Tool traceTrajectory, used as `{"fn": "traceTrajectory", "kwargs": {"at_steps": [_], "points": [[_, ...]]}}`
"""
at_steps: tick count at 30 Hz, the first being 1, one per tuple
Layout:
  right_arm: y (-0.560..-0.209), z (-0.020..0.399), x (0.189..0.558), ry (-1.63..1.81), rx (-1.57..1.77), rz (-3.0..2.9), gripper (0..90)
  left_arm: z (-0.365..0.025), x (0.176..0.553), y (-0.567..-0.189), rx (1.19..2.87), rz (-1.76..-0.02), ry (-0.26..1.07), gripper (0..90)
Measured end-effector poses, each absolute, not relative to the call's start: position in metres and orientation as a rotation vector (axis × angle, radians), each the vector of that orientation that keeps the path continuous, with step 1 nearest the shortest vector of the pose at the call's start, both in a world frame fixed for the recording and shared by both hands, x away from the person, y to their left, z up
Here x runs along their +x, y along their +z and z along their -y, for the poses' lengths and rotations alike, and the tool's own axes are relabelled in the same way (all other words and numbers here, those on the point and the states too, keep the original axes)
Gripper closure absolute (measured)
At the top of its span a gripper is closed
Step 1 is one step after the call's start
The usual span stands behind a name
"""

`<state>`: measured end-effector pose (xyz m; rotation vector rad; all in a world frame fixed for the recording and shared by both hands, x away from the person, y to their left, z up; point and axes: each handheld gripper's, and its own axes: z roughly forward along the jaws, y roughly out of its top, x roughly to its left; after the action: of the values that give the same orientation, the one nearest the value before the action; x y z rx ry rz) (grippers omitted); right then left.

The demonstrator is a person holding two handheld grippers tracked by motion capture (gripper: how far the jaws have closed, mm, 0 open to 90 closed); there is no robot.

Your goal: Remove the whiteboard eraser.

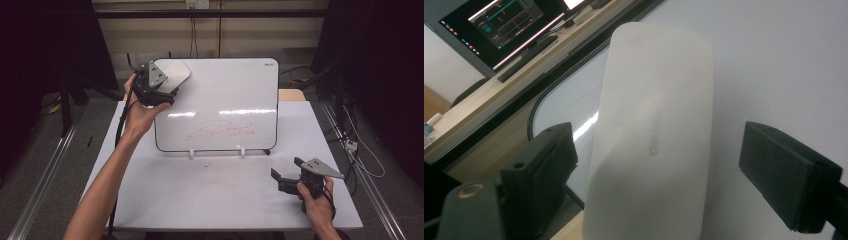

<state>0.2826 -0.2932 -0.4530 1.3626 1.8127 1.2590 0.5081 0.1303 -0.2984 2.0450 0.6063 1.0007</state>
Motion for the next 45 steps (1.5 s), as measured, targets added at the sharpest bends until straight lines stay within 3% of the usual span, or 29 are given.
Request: {"fn": "traceTrajectory", "kwargs": {"at_steps": [7, 13, 24, 45], "points": [[-0.453, 0.293, 0.283, 1.254, 1.357, -1.816, 4.5, -0.123, 0.518, -0.301, 2.071, -0.625, 1.015, 17.2], [-0.453, 0.293, 0.284, 1.248, 1.36, -1.819, 4.5, -0.119, 0.526, -0.307, 2.098, -0.617, 1.025, 27.6], [-0.454, 0.295, 0.282, 1.246, 1.368, -1.816, 4.5, -0.112, 0.527, -0.306, 2.122, -0.606, 1.065, 29.4], [-0.453, 0.294, 0.282, 1.246, 1.359, -1.822, 4.6, -0.122, 0.525, -0.301, 2.062, -0.699, 0.91, 30.8]]}}
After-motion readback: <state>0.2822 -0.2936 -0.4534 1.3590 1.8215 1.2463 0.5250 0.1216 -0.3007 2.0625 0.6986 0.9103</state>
